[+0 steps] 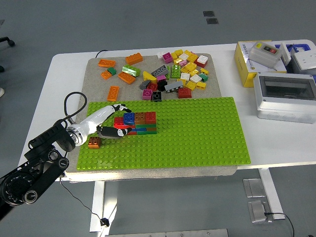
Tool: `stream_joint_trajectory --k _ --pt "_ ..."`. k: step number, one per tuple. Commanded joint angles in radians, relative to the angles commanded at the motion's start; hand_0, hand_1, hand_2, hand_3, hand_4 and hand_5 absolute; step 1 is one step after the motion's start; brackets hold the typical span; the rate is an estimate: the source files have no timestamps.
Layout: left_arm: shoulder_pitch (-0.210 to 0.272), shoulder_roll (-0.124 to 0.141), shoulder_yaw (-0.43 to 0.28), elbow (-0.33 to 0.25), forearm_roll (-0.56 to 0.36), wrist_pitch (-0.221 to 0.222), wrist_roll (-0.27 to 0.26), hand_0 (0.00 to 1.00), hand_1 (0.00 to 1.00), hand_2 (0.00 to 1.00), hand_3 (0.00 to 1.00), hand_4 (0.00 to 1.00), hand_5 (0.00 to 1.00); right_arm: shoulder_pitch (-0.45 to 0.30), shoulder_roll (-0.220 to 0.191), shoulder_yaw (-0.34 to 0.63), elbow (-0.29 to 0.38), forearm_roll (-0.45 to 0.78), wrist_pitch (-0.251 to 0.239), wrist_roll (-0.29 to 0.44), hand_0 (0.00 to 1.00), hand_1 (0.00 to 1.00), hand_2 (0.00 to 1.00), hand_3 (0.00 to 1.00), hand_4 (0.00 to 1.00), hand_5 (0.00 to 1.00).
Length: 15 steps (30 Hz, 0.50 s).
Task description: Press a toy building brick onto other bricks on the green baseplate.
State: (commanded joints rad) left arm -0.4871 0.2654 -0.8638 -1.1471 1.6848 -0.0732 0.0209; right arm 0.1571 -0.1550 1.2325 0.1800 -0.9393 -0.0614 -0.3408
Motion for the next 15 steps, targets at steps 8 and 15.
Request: stream_joint_trajectory --k 8,15 --pt "0.021 0.021 -0.044 -0.058 0.023 -0.017 0.015 0.998 0.998 0.998 0.856 0.821 0.399 -0.001 -0.001 0.002 0.0 -0.002 0.0 0.0 0.705 0.634 0.444 0.741 0.618 0.998" --pt "0.086 0.087 -0.143 -0.216 0.072 -0.026 0.045 0.998 0.998 0.998 0.741 0.846 0.445 -0.005 -0.003 0.004 0.0 -0.004 0.0 0.0 0.705 0.635 0.441 0.741 0.619 0.998"
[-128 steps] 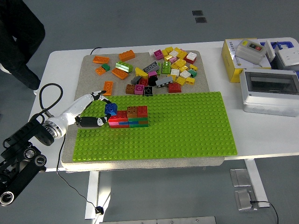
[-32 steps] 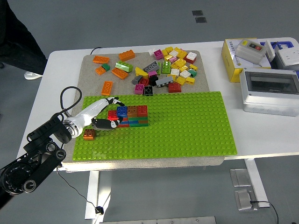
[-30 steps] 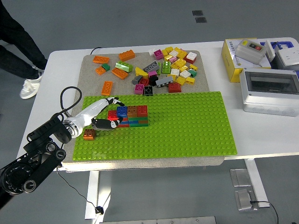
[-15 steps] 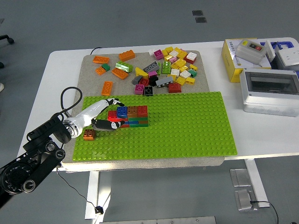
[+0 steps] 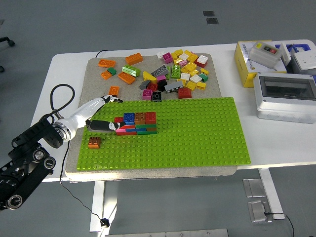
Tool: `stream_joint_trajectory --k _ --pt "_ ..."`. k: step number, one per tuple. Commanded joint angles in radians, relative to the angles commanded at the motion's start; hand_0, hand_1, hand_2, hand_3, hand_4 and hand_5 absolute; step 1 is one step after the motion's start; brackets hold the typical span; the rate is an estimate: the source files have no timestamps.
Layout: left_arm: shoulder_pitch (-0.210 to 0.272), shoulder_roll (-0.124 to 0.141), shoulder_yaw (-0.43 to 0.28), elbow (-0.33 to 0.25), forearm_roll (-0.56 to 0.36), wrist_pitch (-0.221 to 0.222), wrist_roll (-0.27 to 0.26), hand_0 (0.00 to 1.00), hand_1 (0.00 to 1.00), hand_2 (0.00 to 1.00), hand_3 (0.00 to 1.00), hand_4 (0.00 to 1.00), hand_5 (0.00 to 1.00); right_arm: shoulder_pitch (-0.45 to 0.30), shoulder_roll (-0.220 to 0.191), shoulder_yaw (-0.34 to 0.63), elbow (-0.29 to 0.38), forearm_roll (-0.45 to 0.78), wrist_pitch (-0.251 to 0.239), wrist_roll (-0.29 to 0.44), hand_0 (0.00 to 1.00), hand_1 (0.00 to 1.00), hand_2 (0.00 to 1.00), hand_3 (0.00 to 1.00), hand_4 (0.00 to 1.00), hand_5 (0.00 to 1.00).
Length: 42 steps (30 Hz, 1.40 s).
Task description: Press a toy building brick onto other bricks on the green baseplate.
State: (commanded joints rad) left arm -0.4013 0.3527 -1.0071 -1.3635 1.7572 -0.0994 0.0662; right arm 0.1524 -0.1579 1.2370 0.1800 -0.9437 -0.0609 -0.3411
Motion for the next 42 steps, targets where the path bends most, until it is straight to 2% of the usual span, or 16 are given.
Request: stream_joint_trajectory --k 1,3,6,7,10,20,32,42 --pt "0.008 0.011 -0.007 -0.022 0.006 0.0 0.003 0.998 0.998 0.998 0.634 0.855 0.481 0.0 0.0 0.001 0.0 -0.001 0.0 0.0 0.705 0.635 0.443 0.741 0.619 0.998" --pt "0.023 0.031 -0.012 -0.072 0.019 0.0 0.01 0.998 0.998 0.998 0.634 0.855 0.481 -0.002 0.0 0.002 0.0 -0.002 0.0 0.0 0.705 0.635 0.443 0.741 0.619 0.998" --pt "0.034 0.044 0.003 -0.128 0.032 -0.001 0.017 0.998 0.998 0.998 0.634 0.855 0.481 -0.003 0.0 0.004 0.0 -0.003 0.0 0.0 0.705 0.635 0.443 0.741 0.619 0.998" --pt "0.035 0.044 0.01 -0.135 0.035 -0.001 0.018 0.998 0.998 0.998 0.599 0.863 0.513 -0.003 0.0 0.005 0.0 -0.004 0.0 -0.001 0.705 0.635 0.44 0.741 0.619 0.998" --pt "0.037 0.038 0.029 -0.138 0.036 -0.001 0.018 0.998 0.998 0.998 0.599 0.863 0.513 -0.002 0.0 0.007 0.0 -0.007 0.0 -0.001 0.705 0.635 0.44 0.741 0.619 0.998" --pt "0.026 0.016 0.063 -0.081 0.019 0.013 -0.001 0.998 0.998 0.998 0.599 0.862 0.515 -0.002 0.002 0.005 0.0 -0.007 0.001 -0.002 0.705 0.635 0.44 0.741 0.621 0.998" --pt "0.0 -0.017 0.084 0.026 -0.02 0.027 -0.032 0.998 0.998 0.998 0.601 0.867 0.529 0.001 0.003 0.005 0.0 -0.008 0.002 -0.002 0.705 0.635 0.441 0.741 0.621 0.998" --pt "-0.008 -0.038 0.096 0.077 -0.029 0.029 -0.041 0.998 0.998 0.998 0.604 0.864 0.522 0.002 0.004 0.005 0.0 -0.008 0.002 -0.001 0.704 0.635 0.441 0.741 0.621 0.998"
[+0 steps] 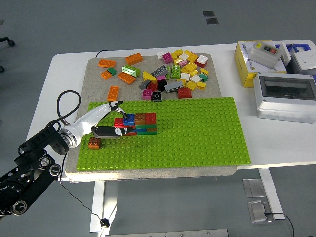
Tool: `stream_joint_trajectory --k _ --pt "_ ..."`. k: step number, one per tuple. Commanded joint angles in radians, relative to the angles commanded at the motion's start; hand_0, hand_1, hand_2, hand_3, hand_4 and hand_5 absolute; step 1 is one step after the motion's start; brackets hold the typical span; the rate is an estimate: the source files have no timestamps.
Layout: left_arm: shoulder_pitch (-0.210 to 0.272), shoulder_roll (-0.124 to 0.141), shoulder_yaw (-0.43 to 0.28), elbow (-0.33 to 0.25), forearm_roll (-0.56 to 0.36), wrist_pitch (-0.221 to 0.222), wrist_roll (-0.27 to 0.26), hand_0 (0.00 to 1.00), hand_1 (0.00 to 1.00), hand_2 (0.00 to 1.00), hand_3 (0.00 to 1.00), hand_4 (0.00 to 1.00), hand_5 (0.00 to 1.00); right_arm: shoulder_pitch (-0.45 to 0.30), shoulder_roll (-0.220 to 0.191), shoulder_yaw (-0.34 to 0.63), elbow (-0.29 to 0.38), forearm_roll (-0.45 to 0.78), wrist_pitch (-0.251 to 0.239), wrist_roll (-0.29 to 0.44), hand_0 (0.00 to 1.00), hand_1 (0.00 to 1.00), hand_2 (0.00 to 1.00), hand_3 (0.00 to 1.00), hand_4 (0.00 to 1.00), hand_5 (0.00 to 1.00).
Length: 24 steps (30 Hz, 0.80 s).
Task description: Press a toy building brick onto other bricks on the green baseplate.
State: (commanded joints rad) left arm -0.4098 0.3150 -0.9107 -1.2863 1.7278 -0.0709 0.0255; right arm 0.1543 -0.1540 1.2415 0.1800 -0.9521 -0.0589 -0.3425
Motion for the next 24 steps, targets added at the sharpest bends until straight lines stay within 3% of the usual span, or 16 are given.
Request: stream_joint_trajectory --k 14,24 --pt "-0.006 -0.015 0.009 0.034 -0.014 -0.002 -0.004 0.998 0.998 0.998 0.602 0.858 0.52 0.002 0.001 0.0 0.0 -0.011 0.0 0.003 0.706 0.636 0.44 0.74 0.623 0.998" --pt "0.005 0.0 -0.013 -0.027 0.004 -0.009 0.01 0.998 0.998 0.998 0.595 0.858 0.518 0.0 -0.001 0.004 0.0 -0.014 -0.001 0.003 0.706 0.636 0.44 0.74 0.623 0.998"
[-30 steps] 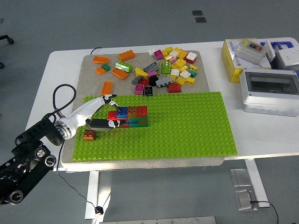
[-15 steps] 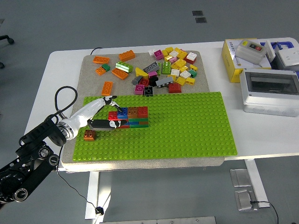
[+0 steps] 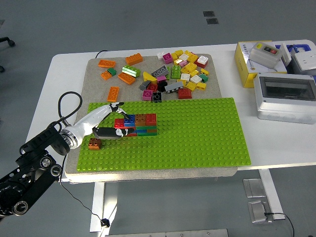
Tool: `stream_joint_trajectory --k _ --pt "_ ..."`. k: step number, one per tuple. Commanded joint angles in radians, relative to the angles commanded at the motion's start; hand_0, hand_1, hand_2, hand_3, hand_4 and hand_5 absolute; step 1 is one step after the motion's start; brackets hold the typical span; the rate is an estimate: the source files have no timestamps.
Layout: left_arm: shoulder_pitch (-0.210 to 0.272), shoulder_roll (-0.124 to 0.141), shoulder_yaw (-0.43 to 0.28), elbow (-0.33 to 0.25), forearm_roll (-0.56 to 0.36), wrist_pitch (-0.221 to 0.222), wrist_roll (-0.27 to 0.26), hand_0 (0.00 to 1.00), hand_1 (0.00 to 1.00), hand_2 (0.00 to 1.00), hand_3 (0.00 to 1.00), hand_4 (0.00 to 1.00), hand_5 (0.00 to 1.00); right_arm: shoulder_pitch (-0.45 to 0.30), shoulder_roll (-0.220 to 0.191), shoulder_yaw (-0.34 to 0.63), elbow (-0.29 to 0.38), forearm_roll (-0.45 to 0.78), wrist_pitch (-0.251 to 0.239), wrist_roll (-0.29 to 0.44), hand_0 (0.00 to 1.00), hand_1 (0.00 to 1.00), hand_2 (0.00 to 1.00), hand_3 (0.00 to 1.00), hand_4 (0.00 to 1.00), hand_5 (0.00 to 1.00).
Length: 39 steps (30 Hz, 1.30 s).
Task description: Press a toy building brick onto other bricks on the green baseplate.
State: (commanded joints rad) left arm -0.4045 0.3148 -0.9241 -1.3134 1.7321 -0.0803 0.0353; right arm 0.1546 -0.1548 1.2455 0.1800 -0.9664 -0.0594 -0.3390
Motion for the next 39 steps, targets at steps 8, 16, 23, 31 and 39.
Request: stream_joint_trajectory --k 8,16,23,31,39 --pt "0.011 0.015 -0.033 -0.091 0.014 -0.002 0.012 0.998 0.998 0.995 0.594 0.853 0.512 -0.001 -0.001 0.003 0.0 -0.005 0.001 0.0 0.708 0.636 0.439 0.739 0.623 0.998" --pt "0.044 0.027 -0.072 -0.145 0.004 0.012 0.0 0.998 0.998 0.993 0.602 0.849 0.508 -0.004 0.002 0.012 0.0 -0.018 0.001 -0.002 0.706 0.636 0.439 0.74 0.623 0.998" --pt "0.149 0.075 -0.174 -0.162 -0.008 0.059 -0.058 0.998 0.996 0.992 0.729 0.825 0.46 -0.016 0.018 0.007 0.0 0.004 -0.017 0.002 0.707 0.636 0.439 0.74 0.622 0.998" --pt "0.235 0.142 -0.205 -0.119 0.007 0.071 -0.08 0.998 0.992 0.995 0.778 0.791 0.39 -0.018 0.029 -0.037 0.0 0.036 -0.016 -0.006 0.706 0.635 0.439 0.741 0.621 0.998" --pt "0.228 0.192 -0.149 -0.097 0.012 0.072 -0.076 0.998 0.991 0.996 0.778 0.661 0.202 -0.021 0.033 -0.056 0.0 0.06 -0.01 -0.016 0.706 0.643 0.55 0.754 0.588 0.998"
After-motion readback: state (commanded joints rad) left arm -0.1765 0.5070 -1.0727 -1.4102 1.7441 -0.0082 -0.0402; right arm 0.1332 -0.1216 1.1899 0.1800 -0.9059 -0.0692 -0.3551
